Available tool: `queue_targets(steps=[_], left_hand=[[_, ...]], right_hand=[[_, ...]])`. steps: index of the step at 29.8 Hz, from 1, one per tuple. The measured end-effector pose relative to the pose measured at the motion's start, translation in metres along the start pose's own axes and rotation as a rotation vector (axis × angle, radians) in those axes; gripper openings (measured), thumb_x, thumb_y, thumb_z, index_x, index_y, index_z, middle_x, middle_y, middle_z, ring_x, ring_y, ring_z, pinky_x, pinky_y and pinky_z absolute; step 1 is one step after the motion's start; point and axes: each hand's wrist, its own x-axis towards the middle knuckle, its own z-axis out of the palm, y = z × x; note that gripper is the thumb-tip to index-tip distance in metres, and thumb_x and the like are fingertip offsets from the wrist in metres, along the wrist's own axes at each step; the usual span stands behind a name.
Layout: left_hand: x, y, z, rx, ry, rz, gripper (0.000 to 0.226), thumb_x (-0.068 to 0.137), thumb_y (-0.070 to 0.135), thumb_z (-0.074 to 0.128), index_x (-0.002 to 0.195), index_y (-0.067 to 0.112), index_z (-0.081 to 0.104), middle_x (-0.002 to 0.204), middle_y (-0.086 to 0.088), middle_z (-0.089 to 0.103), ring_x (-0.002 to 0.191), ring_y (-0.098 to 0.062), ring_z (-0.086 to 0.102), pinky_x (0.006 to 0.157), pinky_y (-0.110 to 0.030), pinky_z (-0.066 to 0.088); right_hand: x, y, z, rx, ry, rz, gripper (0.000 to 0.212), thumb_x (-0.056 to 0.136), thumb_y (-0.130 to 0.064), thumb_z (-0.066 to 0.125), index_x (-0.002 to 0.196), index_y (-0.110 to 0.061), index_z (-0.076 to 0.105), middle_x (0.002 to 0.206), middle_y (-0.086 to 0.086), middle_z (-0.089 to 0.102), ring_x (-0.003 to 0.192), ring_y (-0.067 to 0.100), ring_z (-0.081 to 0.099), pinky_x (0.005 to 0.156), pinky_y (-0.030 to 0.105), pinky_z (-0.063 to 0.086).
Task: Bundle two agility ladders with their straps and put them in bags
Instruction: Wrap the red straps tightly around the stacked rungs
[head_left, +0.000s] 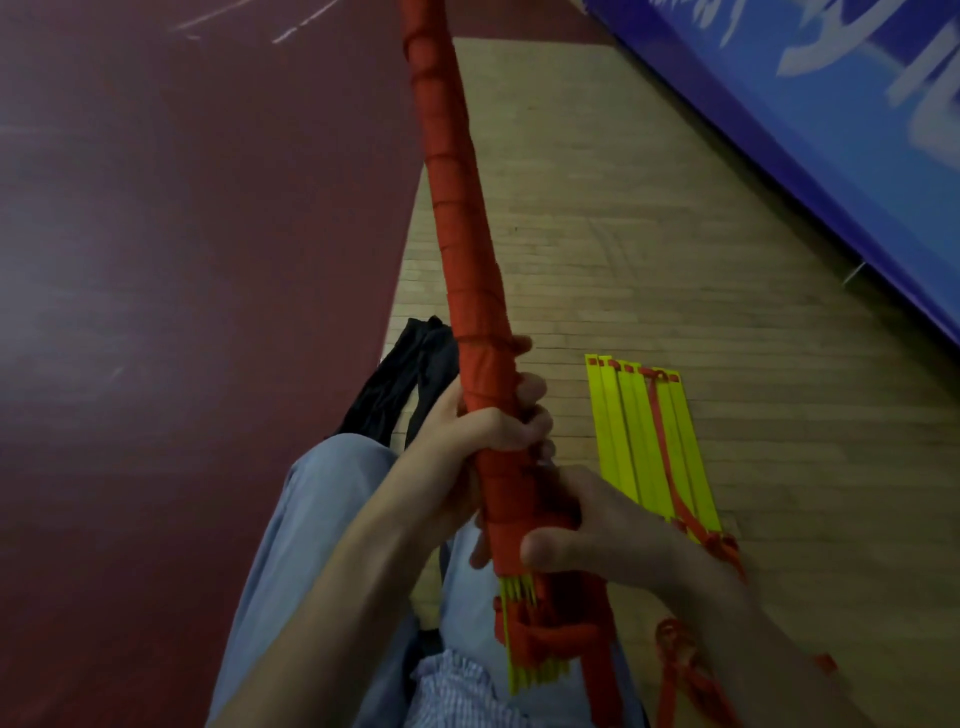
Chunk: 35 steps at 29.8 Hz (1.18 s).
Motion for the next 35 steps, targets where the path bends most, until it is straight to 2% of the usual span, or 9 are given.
queue_targets(steps=[4,7,11,14,17,22,27,30,35], left_hand=[[-0.002,0.011,-0.004,0.368,0.064,-0.045,0.061,0.051,0.006,0.073,0.104,0.035,0.062,0.085,0.004,0.071,0.084,-0.011,0.068,0.074,-0.027,0.056],[-0.004,0.006,0.000,0.239,0.207,0.031,0.032,0.066,0.009,0.065,0.093,0.026,0.066,0.072,0.002,0.067,0.067,-0.014,0.068,0.066,-0.030,0.058],[-0.012,0.007,-0.005,0.069,0.176,0.109,0.027,0.061,0.001,0.069,0.081,0.019,0.062,0.064,0.003,0.058,0.053,-0.010,0.059,0.057,-0.029,0.055],[-0.013,0.014,-0.013,-0.075,-0.016,0.084,0.031,0.052,0.010,0.083,0.076,0.019,0.066,0.064,0.005,0.057,0.054,-0.009,0.057,0.053,-0.025,0.053],[-0.011,0.016,-0.014,-0.053,-0.080,-0.011,0.040,0.051,0.018,0.087,0.086,0.018,0.069,0.064,0.004,0.059,0.055,-0.010,0.059,0.055,-0.026,0.054],[-0.007,0.026,-0.013,0.490,0.269,-0.094,0.047,0.064,0.028,0.081,0.104,0.023,0.057,0.086,0.002,0.070,0.077,-0.014,0.069,0.066,-0.028,0.056],[-0.004,-0.005,0.003,0.584,0.566,0.006,0.034,0.071,0.007,0.074,0.098,0.010,0.052,0.073,-0.002,0.049,0.068,-0.015,0.051,0.062,-0.025,0.047],[-0.002,-0.004,-0.006,0.557,0.572,-0.055,0.028,0.071,-0.003,0.067,0.091,0.006,0.051,0.072,-0.006,0.046,0.060,-0.012,0.050,0.051,-0.020,0.046],[-0.010,-0.002,-0.014,0.215,0.346,-0.118,0.048,0.052,-0.001,0.058,0.098,0.016,0.059,0.073,0.001,0.057,0.057,-0.009,0.057,0.053,-0.022,0.050]], right_hand=[[0.004,0.003,0.010,-0.202,0.355,-0.126,0.031,0.048,-0.048,0.073,0.076,-0.052,0.062,0.070,-0.026,0.064,0.064,-0.007,0.060,0.060,0.012,0.045],[0.006,0.001,0.013,-0.405,0.463,-0.175,0.029,0.052,-0.049,0.076,0.075,-0.047,0.058,0.073,-0.033,0.061,0.065,-0.008,0.058,0.058,0.007,0.040],[0.001,-0.010,0.003,-0.225,0.192,-0.159,0.028,0.064,-0.037,0.081,0.086,-0.034,0.063,0.076,-0.026,0.065,0.072,-0.007,0.063,0.063,0.011,0.047],[0.001,-0.016,-0.003,-0.063,-0.036,-0.053,0.045,0.050,-0.054,0.082,0.086,-0.032,0.066,0.080,-0.018,0.070,0.077,-0.004,0.065,0.068,0.012,0.048],[0.004,-0.011,0.006,-0.047,-0.081,0.005,0.033,0.058,-0.042,0.072,0.086,-0.028,0.066,0.081,-0.010,0.069,0.078,0.003,0.065,0.072,0.021,0.051],[0.008,0.007,0.018,-0.212,0.362,-0.125,0.033,0.062,-0.049,0.061,0.081,-0.022,0.067,0.077,-0.002,0.071,0.071,0.008,0.067,0.070,0.035,0.057],[0.011,0.009,0.030,-0.505,0.541,-0.186,0.023,0.066,-0.055,0.056,0.059,-0.033,0.052,0.058,-0.021,0.062,0.055,-0.002,0.060,0.049,0.010,0.038],[0.013,0.003,0.023,-0.634,0.465,-0.145,0.032,0.068,-0.061,0.057,0.058,-0.034,0.046,0.056,-0.026,0.057,0.055,-0.005,0.056,0.051,0.008,0.038],[0.016,0.011,0.003,-0.117,0.067,0.059,0.064,0.043,-0.077,0.070,0.083,-0.027,0.067,0.082,-0.007,0.069,0.084,0.006,0.066,0.079,0.026,0.052]])
